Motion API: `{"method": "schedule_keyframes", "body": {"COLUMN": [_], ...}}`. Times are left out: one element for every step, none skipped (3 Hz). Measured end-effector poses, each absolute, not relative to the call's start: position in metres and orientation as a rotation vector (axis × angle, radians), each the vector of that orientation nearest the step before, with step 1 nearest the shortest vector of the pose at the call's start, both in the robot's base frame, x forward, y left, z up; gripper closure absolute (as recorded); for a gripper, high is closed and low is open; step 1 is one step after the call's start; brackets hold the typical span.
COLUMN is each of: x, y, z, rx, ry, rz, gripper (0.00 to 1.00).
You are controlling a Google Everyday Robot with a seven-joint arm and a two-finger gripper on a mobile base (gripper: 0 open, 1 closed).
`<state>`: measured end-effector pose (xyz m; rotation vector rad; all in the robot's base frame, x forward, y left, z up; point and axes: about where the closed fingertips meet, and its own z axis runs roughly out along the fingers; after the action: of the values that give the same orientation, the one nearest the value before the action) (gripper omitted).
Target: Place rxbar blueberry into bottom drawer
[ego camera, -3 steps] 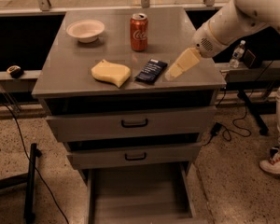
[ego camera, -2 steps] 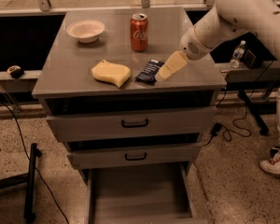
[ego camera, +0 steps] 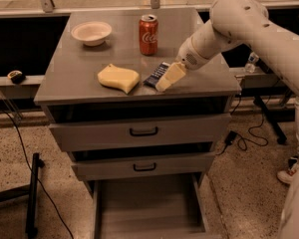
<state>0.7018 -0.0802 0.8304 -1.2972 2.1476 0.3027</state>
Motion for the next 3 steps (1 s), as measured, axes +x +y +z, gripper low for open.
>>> {"method": "schedule_keyframes", "body": {"x": [0.7024, 0.6979, 0.6978], "y": [-0.0752, -0.0663, -0.0663], "z": [0.8284, 0.8332, 0.8368], "rx": [-1.295, -1.304, -1.304], "ry": [2.148, 2.115, 2.115], "rz": [0.336, 0.393, 0.393], "gripper": [0.42, 0.64, 0.89]}}
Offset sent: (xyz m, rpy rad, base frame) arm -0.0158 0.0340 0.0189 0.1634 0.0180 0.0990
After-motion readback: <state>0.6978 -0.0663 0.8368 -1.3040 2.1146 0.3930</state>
